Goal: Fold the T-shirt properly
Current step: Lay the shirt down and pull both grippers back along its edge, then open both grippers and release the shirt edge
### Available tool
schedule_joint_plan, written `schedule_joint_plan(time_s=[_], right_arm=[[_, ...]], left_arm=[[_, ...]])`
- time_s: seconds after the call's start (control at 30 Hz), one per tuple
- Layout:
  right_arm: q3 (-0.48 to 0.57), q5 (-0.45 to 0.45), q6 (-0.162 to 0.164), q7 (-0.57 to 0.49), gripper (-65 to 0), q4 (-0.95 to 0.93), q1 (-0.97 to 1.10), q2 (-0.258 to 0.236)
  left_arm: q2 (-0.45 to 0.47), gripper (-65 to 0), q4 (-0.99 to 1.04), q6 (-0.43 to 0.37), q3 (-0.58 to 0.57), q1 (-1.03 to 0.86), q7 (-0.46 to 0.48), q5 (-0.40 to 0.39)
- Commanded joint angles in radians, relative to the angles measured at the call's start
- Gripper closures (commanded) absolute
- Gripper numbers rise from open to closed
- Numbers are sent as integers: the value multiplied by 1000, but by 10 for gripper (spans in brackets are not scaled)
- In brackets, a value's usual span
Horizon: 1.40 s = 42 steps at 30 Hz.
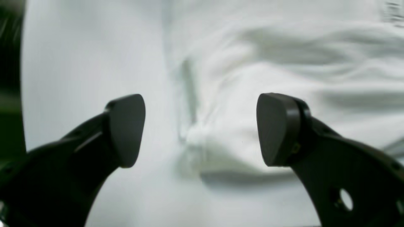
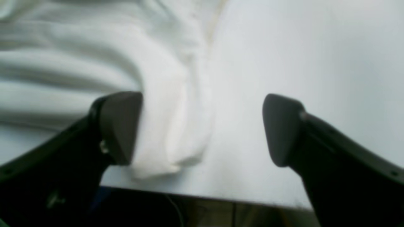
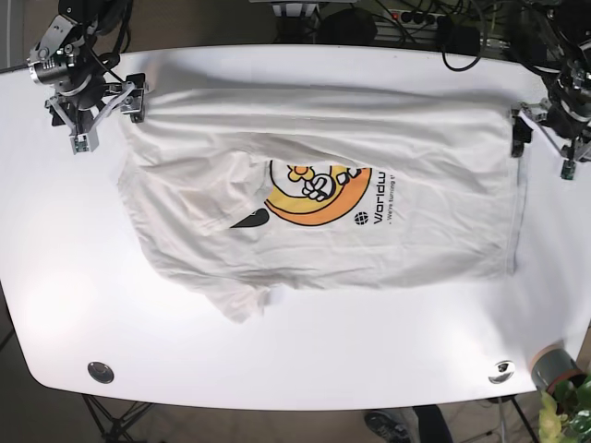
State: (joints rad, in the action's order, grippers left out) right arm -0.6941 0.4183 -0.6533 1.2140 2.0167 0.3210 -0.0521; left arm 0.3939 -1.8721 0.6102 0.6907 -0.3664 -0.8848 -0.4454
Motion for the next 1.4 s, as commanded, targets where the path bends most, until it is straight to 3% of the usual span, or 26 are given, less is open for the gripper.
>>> schedule_joint_plan(time_s=[0.0,0.23,0.5,0.67,0.87,0.93,1.1,1.37], right_arm=[[-11,86,-1,-16,-547,19,4,-35],[-32,267,3,-16,-547,16,37,-67],[-26,267,11,-16,-545,8,31,-62],[-22,155,43,-20,-498,0,27,-39],[11,-12,40,-20,-243,-1,0,11],[47,-58,48,-24,-178,-1,-1,14],[101,-161,50,-86,-174,-38,2,36],[103,-210,42,-153,-166,-147,8,42]], left_arm=[[24,-519,-33,17,16,-3,14,15],[23,-518,-28,49,16,0,17,17],[-16,-518,-2,44,-36,20,20,20],[-31,-517,72,43,-42,31,22,61],[-75,-507,173,44,-35,80,80,178],[-89,-444,184,46,-35,82,97,198],[-95,-312,191,49,-39,79,102,241],[-88,-304,257,50,-35,42,102,259]])
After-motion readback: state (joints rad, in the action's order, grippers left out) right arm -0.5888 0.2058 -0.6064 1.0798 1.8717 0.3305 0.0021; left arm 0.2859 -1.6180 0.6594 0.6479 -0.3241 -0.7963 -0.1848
